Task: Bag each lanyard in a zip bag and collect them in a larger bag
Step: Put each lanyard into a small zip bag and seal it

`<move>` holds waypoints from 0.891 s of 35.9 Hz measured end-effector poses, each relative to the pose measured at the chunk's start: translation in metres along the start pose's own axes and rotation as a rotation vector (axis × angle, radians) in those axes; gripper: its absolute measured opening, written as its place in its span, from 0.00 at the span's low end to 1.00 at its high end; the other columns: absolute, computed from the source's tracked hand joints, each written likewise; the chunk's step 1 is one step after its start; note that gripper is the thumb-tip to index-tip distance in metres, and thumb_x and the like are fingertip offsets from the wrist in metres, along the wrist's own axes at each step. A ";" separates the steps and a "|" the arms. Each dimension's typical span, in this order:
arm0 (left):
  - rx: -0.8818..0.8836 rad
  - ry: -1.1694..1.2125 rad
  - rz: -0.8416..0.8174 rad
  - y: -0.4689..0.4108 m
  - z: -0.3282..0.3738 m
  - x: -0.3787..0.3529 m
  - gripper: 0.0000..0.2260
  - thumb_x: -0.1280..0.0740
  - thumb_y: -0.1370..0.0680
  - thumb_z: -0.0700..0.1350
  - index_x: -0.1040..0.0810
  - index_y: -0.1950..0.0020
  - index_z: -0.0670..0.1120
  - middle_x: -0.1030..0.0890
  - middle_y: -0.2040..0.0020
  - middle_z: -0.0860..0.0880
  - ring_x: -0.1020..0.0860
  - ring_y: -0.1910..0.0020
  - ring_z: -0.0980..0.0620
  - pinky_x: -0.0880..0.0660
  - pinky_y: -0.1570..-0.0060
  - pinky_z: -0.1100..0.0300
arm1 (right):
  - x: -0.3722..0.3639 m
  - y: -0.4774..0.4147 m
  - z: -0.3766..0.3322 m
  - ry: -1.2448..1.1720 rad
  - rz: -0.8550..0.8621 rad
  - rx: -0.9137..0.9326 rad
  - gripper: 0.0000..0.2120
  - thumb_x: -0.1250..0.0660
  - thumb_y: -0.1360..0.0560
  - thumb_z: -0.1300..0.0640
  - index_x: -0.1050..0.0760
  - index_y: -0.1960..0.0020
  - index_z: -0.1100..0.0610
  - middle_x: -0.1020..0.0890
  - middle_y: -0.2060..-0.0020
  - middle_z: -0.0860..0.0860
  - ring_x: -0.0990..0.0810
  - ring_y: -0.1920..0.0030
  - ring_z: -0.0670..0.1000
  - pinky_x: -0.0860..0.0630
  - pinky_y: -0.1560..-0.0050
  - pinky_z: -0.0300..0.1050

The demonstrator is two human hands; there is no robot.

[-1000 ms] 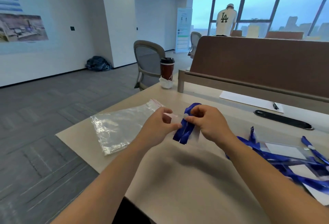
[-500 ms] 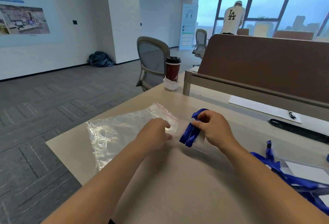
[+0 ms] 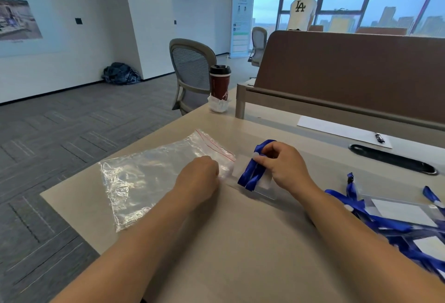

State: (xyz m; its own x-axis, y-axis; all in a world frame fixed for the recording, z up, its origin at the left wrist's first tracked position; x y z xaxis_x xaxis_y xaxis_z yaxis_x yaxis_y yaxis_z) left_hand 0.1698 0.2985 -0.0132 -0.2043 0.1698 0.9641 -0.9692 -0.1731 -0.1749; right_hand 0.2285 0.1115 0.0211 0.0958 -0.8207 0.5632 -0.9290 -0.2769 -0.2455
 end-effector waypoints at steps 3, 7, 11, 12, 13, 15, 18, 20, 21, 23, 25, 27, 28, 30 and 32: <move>-0.016 -0.021 0.018 0.001 0.004 0.000 0.06 0.36 0.22 0.45 0.20 0.54 0.46 0.24 0.53 0.49 0.24 0.54 0.48 0.22 0.53 0.53 | 0.002 0.002 0.000 -0.003 0.001 -0.002 0.03 0.30 0.24 0.53 0.23 0.51 0.48 0.20 0.58 0.42 0.22 0.57 0.43 0.29 0.60 0.33; -0.019 0.007 0.014 0.005 0.006 -0.001 0.05 0.35 0.21 0.47 0.23 0.50 0.47 0.22 0.51 0.50 0.24 0.52 0.49 0.23 0.49 0.53 | 0.006 0.006 -0.001 -0.009 -0.004 -0.003 0.04 0.30 0.23 0.53 0.23 0.49 0.49 0.20 0.57 0.44 0.22 0.56 0.44 0.28 0.59 0.34; -0.024 0.005 0.024 0.010 0.009 0.001 0.07 0.38 0.23 0.40 0.22 0.48 0.45 0.20 0.52 0.48 0.23 0.53 0.46 0.22 0.50 0.50 | 0.013 0.009 -0.004 -0.012 0.014 0.008 0.04 0.29 0.24 0.52 0.22 0.50 0.51 0.19 0.58 0.44 0.22 0.58 0.44 0.29 0.60 0.35; -0.025 -0.001 0.024 0.012 0.010 0.002 0.08 0.39 0.23 0.39 0.21 0.49 0.45 0.20 0.53 0.48 0.23 0.54 0.46 0.22 0.51 0.50 | 0.015 0.009 -0.006 -0.013 0.019 0.013 0.04 0.29 0.24 0.52 0.22 0.50 0.51 0.19 0.58 0.45 0.22 0.58 0.43 0.30 0.61 0.35; -0.023 -0.009 0.022 0.013 0.011 0.002 0.08 0.39 0.24 0.38 0.21 0.51 0.45 0.20 0.54 0.47 0.23 0.55 0.46 0.22 0.52 0.50 | 0.017 0.010 -0.007 -0.011 0.021 0.017 0.04 0.29 0.24 0.52 0.22 0.50 0.51 0.19 0.57 0.45 0.22 0.58 0.43 0.30 0.61 0.35; -0.026 -0.030 0.023 0.016 0.014 0.004 0.08 0.39 0.24 0.38 0.20 0.53 0.44 0.21 0.56 0.47 0.23 0.56 0.45 0.22 0.53 0.51 | 0.020 0.012 -0.010 -0.006 0.017 0.021 0.05 0.30 0.23 0.53 0.23 0.49 0.51 0.20 0.57 0.45 0.23 0.58 0.43 0.30 0.60 0.34; -0.037 -0.050 0.024 0.023 0.017 0.006 0.09 0.40 0.24 0.37 0.19 0.54 0.43 0.21 0.55 0.46 0.23 0.56 0.45 0.25 0.57 0.55 | 0.023 0.016 -0.012 -0.014 0.014 0.019 0.05 0.30 0.23 0.53 0.23 0.48 0.51 0.20 0.55 0.46 0.23 0.57 0.43 0.29 0.59 0.34; -0.036 -0.035 0.021 0.026 0.017 0.007 0.10 0.40 0.24 0.37 0.19 0.54 0.44 0.21 0.55 0.46 0.22 0.57 0.45 0.24 0.57 0.55 | 0.026 0.018 -0.014 -0.018 0.016 0.015 0.06 0.30 0.23 0.53 0.23 0.48 0.51 0.20 0.55 0.46 0.23 0.57 0.44 0.29 0.58 0.36; -0.039 -0.025 0.025 0.027 0.017 0.008 0.10 0.40 0.24 0.37 0.19 0.54 0.44 0.20 0.55 0.47 0.22 0.57 0.46 0.23 0.55 0.53 | 0.028 0.020 -0.015 -0.018 0.016 0.015 0.06 0.30 0.23 0.54 0.23 0.47 0.51 0.20 0.55 0.46 0.23 0.57 0.44 0.29 0.58 0.36; -0.047 0.000 0.040 0.031 0.020 0.014 0.10 0.40 0.23 0.38 0.20 0.54 0.45 0.20 0.55 0.47 0.22 0.57 0.45 0.22 0.54 0.52 | 0.032 0.024 -0.017 -0.022 0.019 0.017 0.06 0.30 0.23 0.54 0.23 0.47 0.52 0.20 0.55 0.47 0.23 0.57 0.44 0.29 0.59 0.35; -0.057 0.040 0.040 0.036 0.022 0.019 0.09 0.40 0.22 0.40 0.20 0.54 0.46 0.20 0.55 0.48 0.22 0.55 0.46 0.23 0.54 0.54 | 0.038 0.028 -0.018 -0.041 0.031 0.019 0.06 0.30 0.23 0.54 0.23 0.48 0.52 0.19 0.55 0.47 0.23 0.57 0.44 0.29 0.60 0.35; -0.074 0.079 0.006 0.041 0.024 0.020 0.08 0.38 0.22 0.40 0.19 0.53 0.48 0.20 0.54 0.50 0.22 0.54 0.47 0.23 0.52 0.54 | 0.046 0.031 -0.019 -0.062 0.049 0.021 0.06 0.29 0.24 0.54 0.22 0.48 0.53 0.19 0.55 0.48 0.22 0.57 0.45 0.29 0.61 0.35; -0.086 0.102 -0.020 0.044 0.026 0.020 0.08 0.37 0.23 0.40 0.19 0.54 0.49 0.19 0.53 0.50 0.22 0.53 0.48 0.23 0.51 0.54 | 0.050 0.032 -0.019 -0.068 0.057 0.020 0.06 0.29 0.24 0.54 0.22 0.49 0.53 0.19 0.55 0.48 0.22 0.57 0.46 0.29 0.61 0.36; -0.123 0.131 -0.066 0.052 0.029 0.019 0.07 0.35 0.23 0.41 0.17 0.52 0.50 0.18 0.52 0.52 0.21 0.53 0.50 0.23 0.50 0.56 | 0.059 0.035 -0.021 -0.070 0.067 0.017 0.06 0.29 0.24 0.54 0.22 0.48 0.53 0.19 0.55 0.48 0.22 0.56 0.45 0.29 0.61 0.36; -0.175 0.132 -0.089 0.061 0.035 0.020 0.07 0.33 0.22 0.43 0.16 0.49 0.50 0.17 0.50 0.53 0.21 0.51 0.52 0.24 0.49 0.60 | 0.067 0.038 -0.022 -0.058 0.069 0.015 0.06 0.29 0.24 0.53 0.22 0.48 0.53 0.19 0.56 0.47 0.23 0.57 0.44 0.30 0.61 0.35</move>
State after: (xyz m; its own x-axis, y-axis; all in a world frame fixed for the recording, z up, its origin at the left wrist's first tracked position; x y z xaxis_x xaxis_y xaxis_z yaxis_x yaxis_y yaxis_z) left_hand 0.1109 0.2572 0.0027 -0.1217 0.3041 0.9448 -0.9909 0.0174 -0.1332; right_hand 0.1921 0.0573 0.0663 0.0526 -0.8655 0.4981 -0.9287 -0.2258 -0.2943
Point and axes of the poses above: each hand's wrist, its own y-axis away from the middle knuckle, its own x-axis out of the back of the hand, z = x × y, the point moved 10 cm from there along -y, towards the middle knuckle
